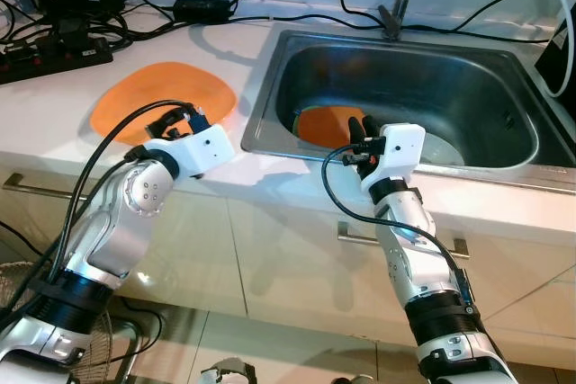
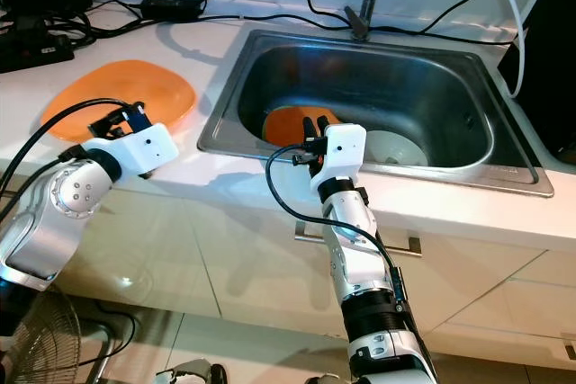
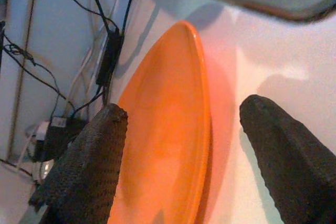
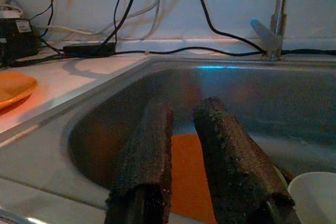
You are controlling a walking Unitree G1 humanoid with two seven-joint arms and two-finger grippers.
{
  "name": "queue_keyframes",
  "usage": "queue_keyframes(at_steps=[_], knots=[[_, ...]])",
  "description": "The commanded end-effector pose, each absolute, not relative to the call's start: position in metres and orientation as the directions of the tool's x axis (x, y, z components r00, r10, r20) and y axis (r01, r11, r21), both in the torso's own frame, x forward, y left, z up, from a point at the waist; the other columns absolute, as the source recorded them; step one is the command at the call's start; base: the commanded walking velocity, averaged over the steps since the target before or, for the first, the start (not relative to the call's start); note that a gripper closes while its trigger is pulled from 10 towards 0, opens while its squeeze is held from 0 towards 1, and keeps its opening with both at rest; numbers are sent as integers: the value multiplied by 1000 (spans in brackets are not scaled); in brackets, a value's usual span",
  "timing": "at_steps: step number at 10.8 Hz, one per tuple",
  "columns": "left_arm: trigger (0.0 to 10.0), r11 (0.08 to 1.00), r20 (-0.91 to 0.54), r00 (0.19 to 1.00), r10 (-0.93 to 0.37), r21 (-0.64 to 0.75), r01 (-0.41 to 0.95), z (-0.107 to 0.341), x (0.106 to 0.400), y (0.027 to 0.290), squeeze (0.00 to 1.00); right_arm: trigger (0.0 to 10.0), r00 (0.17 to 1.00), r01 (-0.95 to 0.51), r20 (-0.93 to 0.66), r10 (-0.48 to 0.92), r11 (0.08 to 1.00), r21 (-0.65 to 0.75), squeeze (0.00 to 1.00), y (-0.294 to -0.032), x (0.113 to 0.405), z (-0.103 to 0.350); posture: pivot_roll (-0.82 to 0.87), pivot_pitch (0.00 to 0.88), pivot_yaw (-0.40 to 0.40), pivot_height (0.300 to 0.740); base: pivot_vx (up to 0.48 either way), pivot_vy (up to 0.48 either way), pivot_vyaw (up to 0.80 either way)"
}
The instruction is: Kitchen organization
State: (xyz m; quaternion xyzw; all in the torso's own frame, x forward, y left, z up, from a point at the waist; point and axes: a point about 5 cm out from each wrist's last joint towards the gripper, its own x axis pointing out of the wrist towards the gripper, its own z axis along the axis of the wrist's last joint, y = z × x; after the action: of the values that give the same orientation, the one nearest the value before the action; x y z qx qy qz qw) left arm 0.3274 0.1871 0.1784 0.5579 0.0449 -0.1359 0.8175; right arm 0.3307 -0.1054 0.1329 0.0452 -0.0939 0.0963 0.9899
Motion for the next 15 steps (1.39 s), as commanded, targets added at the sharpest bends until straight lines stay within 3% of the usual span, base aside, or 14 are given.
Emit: queue_keyframes(at_steps=[1,9,15], knots=[[10000,305,-268,951,-151,903,303,173,330,189,0,10000,963,-193,207,174,978,73,0,-106,334,139,150,0,0,740,0,0,0],[10000,223,-338,939,70,922,315,158,356,219,0,10000,967,-169,207,148,982,85,0,-110,334,140,135,18,2,740,0,0,0],[10000,247,-342,931,128,920,304,149,366,229,0,10000,969,-166,197,146,982,89,0,-111,334,140,125,28,-2,740,0,0,0]])
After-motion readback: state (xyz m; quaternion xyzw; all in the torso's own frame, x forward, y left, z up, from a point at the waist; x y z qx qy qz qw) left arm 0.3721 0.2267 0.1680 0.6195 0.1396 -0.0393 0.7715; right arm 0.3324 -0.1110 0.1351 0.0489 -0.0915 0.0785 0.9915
